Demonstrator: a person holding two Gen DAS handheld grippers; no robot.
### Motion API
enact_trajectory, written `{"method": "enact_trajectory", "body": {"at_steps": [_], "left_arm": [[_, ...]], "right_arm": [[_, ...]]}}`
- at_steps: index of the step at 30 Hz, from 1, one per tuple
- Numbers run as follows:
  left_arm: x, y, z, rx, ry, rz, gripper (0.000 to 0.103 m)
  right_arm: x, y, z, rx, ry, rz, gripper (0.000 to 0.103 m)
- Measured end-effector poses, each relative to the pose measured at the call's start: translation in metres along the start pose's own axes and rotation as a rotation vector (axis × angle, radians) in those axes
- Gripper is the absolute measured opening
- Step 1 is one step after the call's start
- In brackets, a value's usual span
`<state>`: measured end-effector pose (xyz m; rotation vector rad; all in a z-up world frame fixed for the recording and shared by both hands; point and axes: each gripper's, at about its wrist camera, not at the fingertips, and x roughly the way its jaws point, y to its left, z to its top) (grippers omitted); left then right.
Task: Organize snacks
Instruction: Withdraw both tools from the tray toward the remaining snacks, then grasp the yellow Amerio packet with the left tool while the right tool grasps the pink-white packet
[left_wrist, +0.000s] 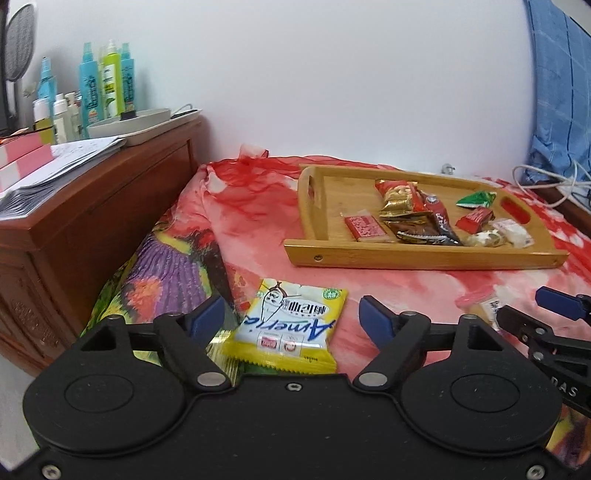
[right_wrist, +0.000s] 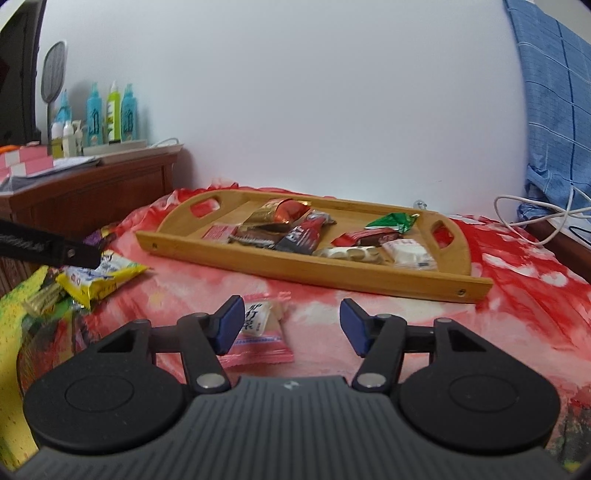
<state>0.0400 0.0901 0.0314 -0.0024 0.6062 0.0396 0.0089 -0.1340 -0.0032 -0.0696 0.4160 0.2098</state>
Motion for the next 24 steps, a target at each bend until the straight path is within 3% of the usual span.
{"method": "enact_trajectory", "body": {"at_steps": [7, 14, 18, 24], "left_arm": [[0.023, -0.001, -0.004, 0.005, 0.026, -0.013, 0.077], [0.032, 0.002, -0.008, -0.009, 0.062, -0.011, 0.077], [0.032, 0.004, -0.009, -0.034, 0.068, -0.026, 0.064], [0.031, 0.004, -0.009, -0.056, 0.058, -0.046, 0.062]], "right_arm": [[0.005, 0.007, -0.002, -0.030, -0.008, -0.003, 0.068], [0.003, 0.009, -0.005, 0.001, -0.030, 0.005, 0.062], [0.003, 0.014, -0.006, -0.009, -0.026, 0.019, 0.059], [0.007, 0.019, -0.006, -0.022, -0.012, 0.033, 0.054]]}}
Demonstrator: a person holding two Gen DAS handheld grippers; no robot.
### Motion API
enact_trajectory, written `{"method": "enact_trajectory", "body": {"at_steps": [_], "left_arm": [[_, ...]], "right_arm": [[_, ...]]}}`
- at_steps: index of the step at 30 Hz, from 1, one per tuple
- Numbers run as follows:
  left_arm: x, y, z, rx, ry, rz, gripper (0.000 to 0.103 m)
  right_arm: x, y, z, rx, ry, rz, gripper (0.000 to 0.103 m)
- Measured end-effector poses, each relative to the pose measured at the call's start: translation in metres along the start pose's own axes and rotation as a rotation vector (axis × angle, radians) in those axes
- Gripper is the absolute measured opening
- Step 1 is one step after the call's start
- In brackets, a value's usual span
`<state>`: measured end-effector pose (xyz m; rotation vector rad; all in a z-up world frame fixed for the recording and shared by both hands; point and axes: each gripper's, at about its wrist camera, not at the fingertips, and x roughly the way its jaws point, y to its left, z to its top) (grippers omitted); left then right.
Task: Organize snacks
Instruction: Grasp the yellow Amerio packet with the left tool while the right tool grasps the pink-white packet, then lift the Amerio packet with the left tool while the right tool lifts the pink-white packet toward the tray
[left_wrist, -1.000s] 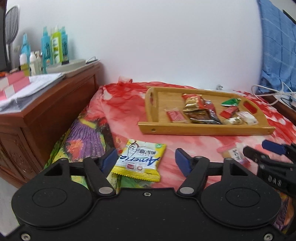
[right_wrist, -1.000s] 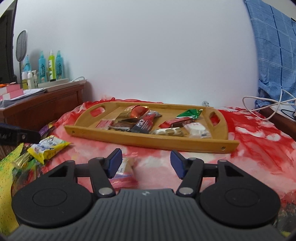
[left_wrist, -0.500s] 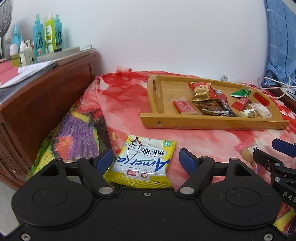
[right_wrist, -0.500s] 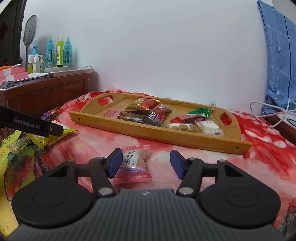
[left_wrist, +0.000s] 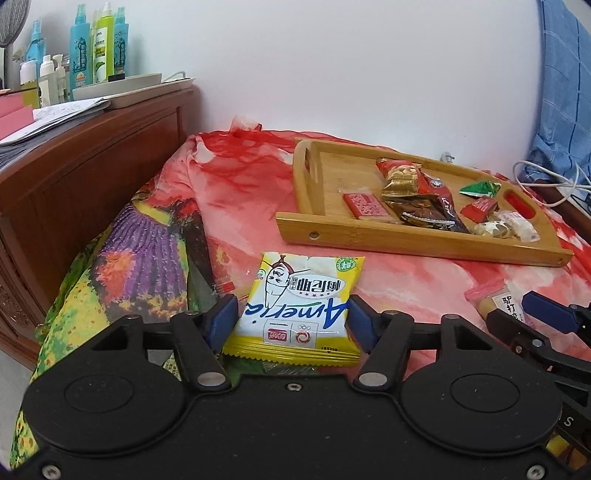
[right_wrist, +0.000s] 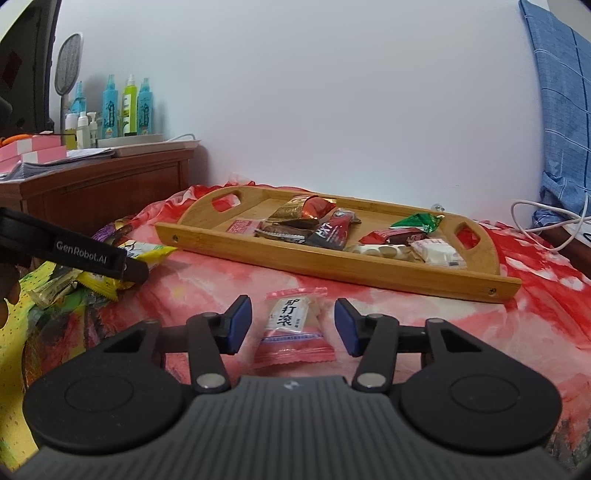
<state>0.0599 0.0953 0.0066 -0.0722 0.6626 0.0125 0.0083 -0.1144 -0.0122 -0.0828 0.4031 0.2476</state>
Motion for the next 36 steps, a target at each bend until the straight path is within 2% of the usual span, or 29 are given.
{"method": "enact_trajectory", "body": {"at_steps": [5, 10, 14, 24, 28, 31, 33, 34, 36], "left_arm": [[0.002, -0.005, -0.001, 0.017, -0.002, 0.009, 0.063], [-0.001, -0.009, -0.002, 0.022, -0.014, -0.045, 0.062], [0.000, -0.018, -0.005, 0.063, -0.015, -0.039, 0.062], [-0.002, -0.032, -0.010, 0.115, -0.015, -0.086, 0.062], [0.001, -0.036, -0.009, 0.128, -0.006, -0.098, 0.071], [0.002, -0.037, -0.008, 0.115, -0.002, -0.101, 0.071], [0.003, -0.037, -0.008, 0.103, 0.002, -0.099, 0.066], [0.002, -0.037, -0.007, 0.095, 0.004, -0.099, 0.054], [0.002, -0.035, -0.005, 0.069, 0.022, -0.117, 0.053]], "right_arm": [[0.005, -0.001, 0.000, 0.008, 0.024, 0.005, 0.052], [0.008, -0.002, -0.001, 0.010, 0.044, 0.006, 0.049], [0.010, -0.003, 0.000, 0.016, 0.056, 0.010, 0.046], [0.010, -0.005, 0.000, 0.022, 0.064, 0.018, 0.041], [0.009, -0.005, 0.000, 0.015, 0.064, 0.020, 0.041], [0.010, -0.005, 0.000, 0.017, 0.064, 0.022, 0.041], [0.009, -0.005, 0.000, 0.017, 0.063, 0.023, 0.041], [0.009, -0.004, 0.000, 0.016, 0.061, 0.024, 0.041], [0.008, -0.005, 0.000, 0.015, 0.059, 0.026, 0.040]]}}
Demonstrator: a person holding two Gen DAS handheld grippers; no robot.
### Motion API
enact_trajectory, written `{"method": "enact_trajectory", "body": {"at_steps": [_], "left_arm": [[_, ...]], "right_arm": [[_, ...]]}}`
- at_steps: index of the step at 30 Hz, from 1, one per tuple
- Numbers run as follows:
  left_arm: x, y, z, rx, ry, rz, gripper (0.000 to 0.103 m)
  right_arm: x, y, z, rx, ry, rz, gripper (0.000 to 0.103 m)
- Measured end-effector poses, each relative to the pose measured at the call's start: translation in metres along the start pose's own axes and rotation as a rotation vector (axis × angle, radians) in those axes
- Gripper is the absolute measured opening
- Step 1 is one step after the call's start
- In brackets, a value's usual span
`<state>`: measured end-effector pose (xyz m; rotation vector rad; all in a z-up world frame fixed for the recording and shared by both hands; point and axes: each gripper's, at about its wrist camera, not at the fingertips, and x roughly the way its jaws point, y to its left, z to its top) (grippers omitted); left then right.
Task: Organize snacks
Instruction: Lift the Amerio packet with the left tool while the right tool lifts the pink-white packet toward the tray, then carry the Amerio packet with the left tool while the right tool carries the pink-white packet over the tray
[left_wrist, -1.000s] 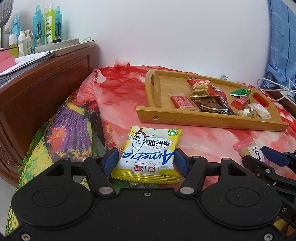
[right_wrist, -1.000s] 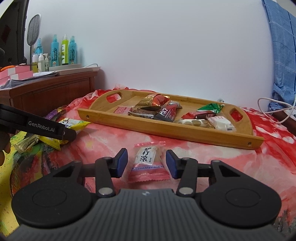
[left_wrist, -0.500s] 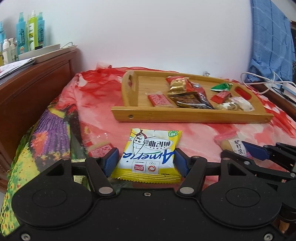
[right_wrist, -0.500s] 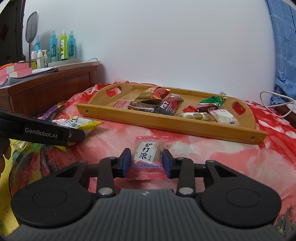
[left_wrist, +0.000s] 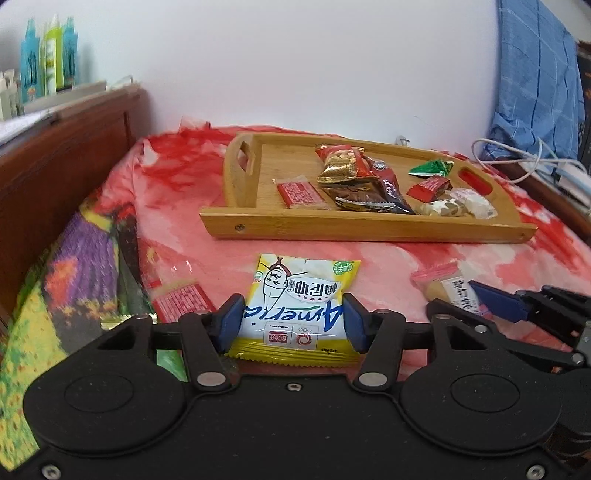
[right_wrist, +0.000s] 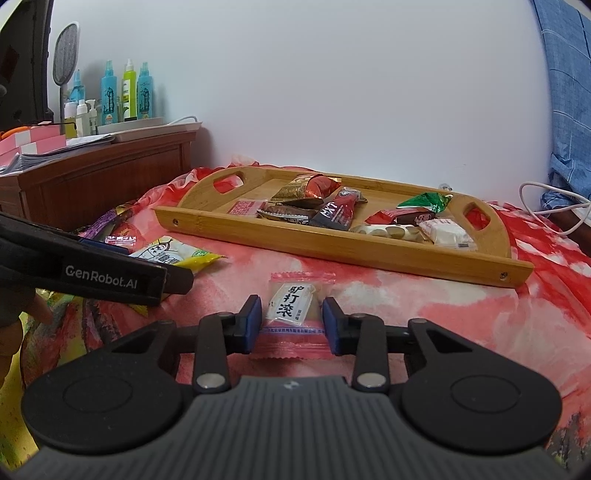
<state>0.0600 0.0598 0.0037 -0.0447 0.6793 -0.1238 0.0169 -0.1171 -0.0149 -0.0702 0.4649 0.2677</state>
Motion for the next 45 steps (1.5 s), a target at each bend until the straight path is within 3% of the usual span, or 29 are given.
{"method": "enact_trajectory", "body": {"at_steps": [7, 9, 14, 24, 28, 32, 45], "left_arm": [[-0.010, -0.010, 0.000, 0.041, -0.004, 0.011, 0.052], [-0.014, -0.015, 0.002, 0.048, -0.008, 0.021, 0.052], [-0.019, -0.022, 0.008, 0.035, -0.011, 0.032, 0.052], [-0.023, -0.033, 0.015, 0.033, -0.016, 0.042, 0.052], [-0.024, -0.036, 0.018, 0.034, -0.021, 0.045, 0.052], [-0.027, -0.038, 0.023, 0.034, -0.031, 0.046, 0.052], [-0.027, -0.052, 0.080, 0.029, -0.089, 0.043, 0.052]], "right_arm": [[-0.007, -0.004, 0.006, 0.017, -0.019, 0.007, 0.039], [-0.010, -0.007, 0.008, 0.025, -0.022, 0.005, 0.032], [-0.012, -0.010, 0.013, 0.008, 0.000, -0.018, 0.028], [-0.011, -0.004, 0.005, -0.050, 0.009, -0.031, 0.040], [0.000, -0.010, 0.002, -0.024, 0.074, -0.031, 0.044], [-0.005, -0.017, 0.006, 0.031, 0.059, -0.011, 0.033], [-0.016, -0.057, 0.054, 0.131, -0.060, -0.026, 0.032]]}}
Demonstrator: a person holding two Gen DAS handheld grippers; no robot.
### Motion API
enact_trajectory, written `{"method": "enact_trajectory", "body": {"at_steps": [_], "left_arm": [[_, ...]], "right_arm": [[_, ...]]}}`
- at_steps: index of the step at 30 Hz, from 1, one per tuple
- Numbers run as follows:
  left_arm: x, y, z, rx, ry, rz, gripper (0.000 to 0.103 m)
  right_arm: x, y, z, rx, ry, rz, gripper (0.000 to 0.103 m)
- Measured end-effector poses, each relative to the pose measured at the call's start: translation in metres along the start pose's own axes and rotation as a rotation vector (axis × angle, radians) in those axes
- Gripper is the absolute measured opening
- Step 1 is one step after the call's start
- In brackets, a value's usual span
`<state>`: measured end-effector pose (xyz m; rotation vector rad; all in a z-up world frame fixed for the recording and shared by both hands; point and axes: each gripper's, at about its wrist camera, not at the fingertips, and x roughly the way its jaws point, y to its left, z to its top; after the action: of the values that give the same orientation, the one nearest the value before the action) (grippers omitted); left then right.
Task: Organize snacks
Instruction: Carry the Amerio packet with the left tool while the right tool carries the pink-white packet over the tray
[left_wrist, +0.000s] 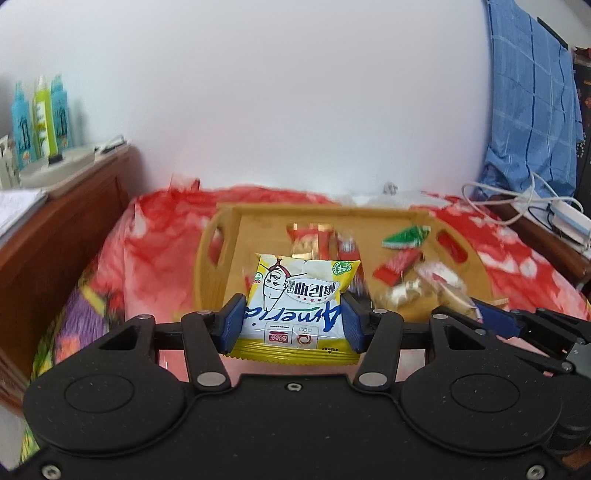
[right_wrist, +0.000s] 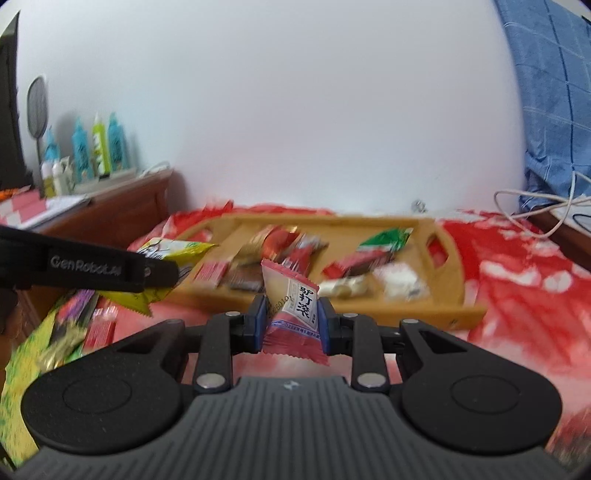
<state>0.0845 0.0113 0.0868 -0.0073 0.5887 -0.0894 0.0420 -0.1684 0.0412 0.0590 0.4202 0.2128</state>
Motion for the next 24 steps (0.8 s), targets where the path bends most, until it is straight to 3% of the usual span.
{"method": "enact_trajectory", "body": {"at_steps": [7, 14, 24], "left_arm": [[0.020, 0.001, 0.035, -0.038, -0.031, -0.008, 0.052], [0.062, 0.012, 0.060, -0.052, -0.017, 0.029, 0.052], [0.136, 0.023, 0.069, -0.069, 0.032, 0.108, 0.052]], "right_arm": [[0.025, -0.027, 0.028, 0.002, -0.048, -0.032, 0.032], [0.067, -0.045, 0.049, 0.039, -0.054, -0.038, 0.033], [0.126, -0.045, 0.059, 0.037, -0.021, -0.017, 0.033]]}}
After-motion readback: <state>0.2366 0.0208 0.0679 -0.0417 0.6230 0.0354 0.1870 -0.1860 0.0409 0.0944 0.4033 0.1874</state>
